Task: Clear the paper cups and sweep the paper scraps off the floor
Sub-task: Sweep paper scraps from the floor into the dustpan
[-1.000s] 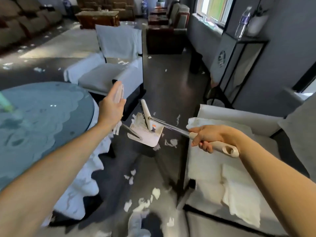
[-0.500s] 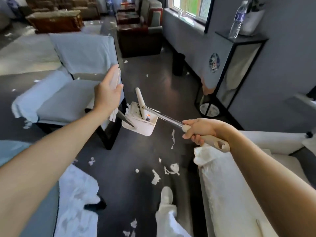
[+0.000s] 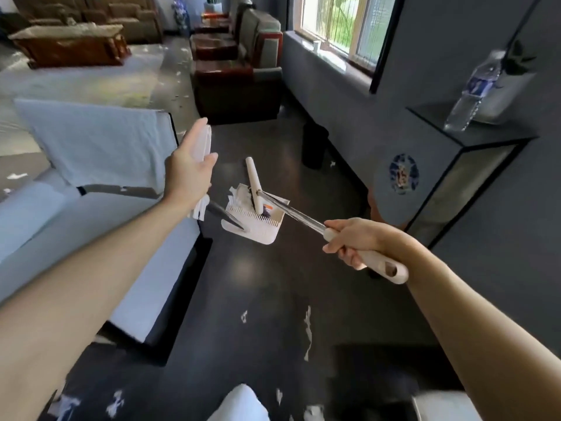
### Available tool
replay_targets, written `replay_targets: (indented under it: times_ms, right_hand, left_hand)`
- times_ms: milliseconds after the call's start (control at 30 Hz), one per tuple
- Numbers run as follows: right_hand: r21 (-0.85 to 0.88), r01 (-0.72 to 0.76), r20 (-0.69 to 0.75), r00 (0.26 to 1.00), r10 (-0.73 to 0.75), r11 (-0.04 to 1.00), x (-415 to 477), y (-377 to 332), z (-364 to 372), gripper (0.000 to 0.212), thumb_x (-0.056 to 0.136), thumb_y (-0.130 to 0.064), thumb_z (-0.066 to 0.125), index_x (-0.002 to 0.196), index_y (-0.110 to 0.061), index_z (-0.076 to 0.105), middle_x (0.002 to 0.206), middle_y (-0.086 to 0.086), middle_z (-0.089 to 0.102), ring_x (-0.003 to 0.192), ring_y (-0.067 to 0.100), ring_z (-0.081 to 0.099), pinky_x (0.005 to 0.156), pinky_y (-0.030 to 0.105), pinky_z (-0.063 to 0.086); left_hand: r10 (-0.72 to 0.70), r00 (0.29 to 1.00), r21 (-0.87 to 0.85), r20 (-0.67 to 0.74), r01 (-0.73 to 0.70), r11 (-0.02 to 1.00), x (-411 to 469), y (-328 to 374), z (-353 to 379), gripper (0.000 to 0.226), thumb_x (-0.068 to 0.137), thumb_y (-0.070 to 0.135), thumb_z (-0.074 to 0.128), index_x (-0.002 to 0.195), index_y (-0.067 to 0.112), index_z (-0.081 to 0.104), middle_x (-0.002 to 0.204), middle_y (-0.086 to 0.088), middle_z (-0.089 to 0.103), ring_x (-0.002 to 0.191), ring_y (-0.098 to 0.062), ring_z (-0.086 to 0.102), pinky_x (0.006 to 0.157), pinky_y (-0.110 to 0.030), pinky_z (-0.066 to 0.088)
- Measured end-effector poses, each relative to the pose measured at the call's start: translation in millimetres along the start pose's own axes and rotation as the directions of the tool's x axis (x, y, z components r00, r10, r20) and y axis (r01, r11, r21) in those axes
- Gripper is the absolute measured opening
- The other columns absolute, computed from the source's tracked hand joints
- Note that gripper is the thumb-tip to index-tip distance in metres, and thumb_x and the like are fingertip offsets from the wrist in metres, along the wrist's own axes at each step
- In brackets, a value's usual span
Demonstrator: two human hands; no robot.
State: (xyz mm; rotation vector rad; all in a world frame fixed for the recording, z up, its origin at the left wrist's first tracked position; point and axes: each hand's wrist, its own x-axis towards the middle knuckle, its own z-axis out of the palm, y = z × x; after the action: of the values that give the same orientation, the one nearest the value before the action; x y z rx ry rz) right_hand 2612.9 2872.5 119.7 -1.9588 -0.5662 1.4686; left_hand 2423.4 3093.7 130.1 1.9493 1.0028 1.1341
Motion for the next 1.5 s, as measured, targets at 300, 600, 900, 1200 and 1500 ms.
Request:
replay_targets:
  times_ms: [300,600,900,1200,1500]
  right_hand:
    - [0.02,0.009,-0.074,0.997,-0.007,1.0,208,-188,-79,0.058,0.092,0.003,0.054,0.139,-0.028,0.041,0.045,-0.001,0.04,0.037,0.006,0.034,0.033,0.017,0.032]
    - [0.162,0.105,-0.147,0.986,-0.081,0.981,395,-392,-140,0.054,0.094,0.005,0.05,0.142,-0.02,0.041,0.052,0.001,0.035,0.033,0.004,0.032,0.033,0.013,0.031]
    - [0.192,0.143,-0.199,0.974,-0.105,0.971,603,-566,-247,0.047,0.095,0.005,0.047,0.138,-0.014,0.043,0.038,-0.005,0.035,0.028,0.001,0.031,0.032,0.01,0.03]
    - [0.244,0.109,-0.246,0.968,-0.047,0.964,770,-708,-311,0.066,0.094,0.005,0.049,0.147,-0.03,0.032,0.043,-0.003,0.038,0.029,0.002,0.033,0.031,0.012,0.03]
    - [0.449,0.11,-0.415,0.904,0.098,0.887,957,-791,-296,0.073,0.092,0.006,0.051,0.151,-0.029,0.025,0.056,0.002,0.036,0.034,0.005,0.035,0.032,0.014,0.031]
  left_hand:
    - [0.038,0.996,-0.074,0.085,-0.032,0.997,281,-93,104,0.06,0.09,0.012,0.056,0.141,0.04,0.043,0.134,-0.005,0.059,0.114,-0.048,0.054,0.092,-0.056,0.049]
    - [0.104,0.988,-0.077,0.113,-0.095,0.992,581,-144,194,0.064,0.082,0.016,0.06,0.138,0.041,0.044,0.132,-0.001,0.06,0.11,-0.048,0.058,0.091,-0.064,0.047]
    - [0.16,0.975,-0.129,0.151,-0.141,0.982,857,-213,323,0.062,0.087,0.011,0.061,0.139,0.041,0.044,0.132,-0.013,0.058,0.118,-0.048,0.052,0.098,-0.063,0.043]
    - [0.214,0.935,-0.139,0.282,-0.181,0.974,1088,-286,395,0.062,0.086,0.016,0.062,0.135,0.048,0.042,0.135,0.015,0.056,0.111,-0.047,0.057,0.093,-0.063,0.046]
    - [0.303,0.785,-0.41,0.541,-0.069,0.91,1283,-384,506,0.059,0.088,-0.007,0.057,0.14,0.018,0.048,0.137,0.015,0.051,0.126,0.004,0.047,0.114,-0.041,0.034]
